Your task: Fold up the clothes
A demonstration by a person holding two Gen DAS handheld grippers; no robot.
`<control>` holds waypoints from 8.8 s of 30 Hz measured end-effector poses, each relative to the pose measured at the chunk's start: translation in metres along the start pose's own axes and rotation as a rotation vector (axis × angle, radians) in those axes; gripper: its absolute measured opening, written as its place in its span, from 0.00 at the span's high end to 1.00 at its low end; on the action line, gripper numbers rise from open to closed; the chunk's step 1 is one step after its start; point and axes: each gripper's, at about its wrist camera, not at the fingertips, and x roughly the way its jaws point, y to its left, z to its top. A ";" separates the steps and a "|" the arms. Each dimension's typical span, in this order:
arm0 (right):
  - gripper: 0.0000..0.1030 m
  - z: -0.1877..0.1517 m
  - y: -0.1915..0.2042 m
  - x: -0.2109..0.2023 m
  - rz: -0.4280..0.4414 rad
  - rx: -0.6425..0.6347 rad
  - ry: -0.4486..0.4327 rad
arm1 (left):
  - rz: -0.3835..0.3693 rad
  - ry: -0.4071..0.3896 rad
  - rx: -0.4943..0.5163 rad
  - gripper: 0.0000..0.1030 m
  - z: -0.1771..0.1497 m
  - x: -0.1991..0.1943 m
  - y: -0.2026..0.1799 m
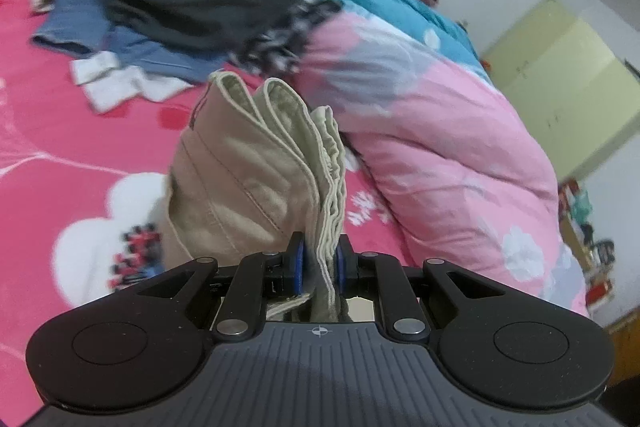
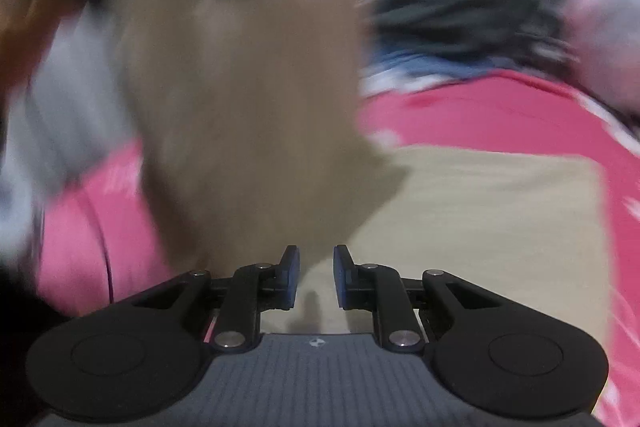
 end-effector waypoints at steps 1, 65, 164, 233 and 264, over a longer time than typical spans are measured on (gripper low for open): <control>0.81 0.001 -0.016 -0.012 -0.045 0.057 -0.032 | -0.005 0.017 0.015 0.87 0.002 0.011 -0.008; 0.52 -0.036 -0.197 -0.064 -0.084 0.902 -0.127 | 0.124 0.082 0.813 0.81 -0.125 0.129 -0.093; 0.63 -0.033 -0.166 -0.049 -0.014 0.762 0.068 | 0.013 -0.057 0.486 0.81 -0.085 0.069 -0.064; 0.86 -0.017 -0.151 -0.112 -0.058 0.652 0.049 | -0.008 -0.085 0.511 0.81 -0.082 0.068 -0.075; 0.83 0.033 -0.115 -0.070 -0.065 0.318 0.037 | -0.109 0.220 0.559 0.49 -0.122 0.097 -0.068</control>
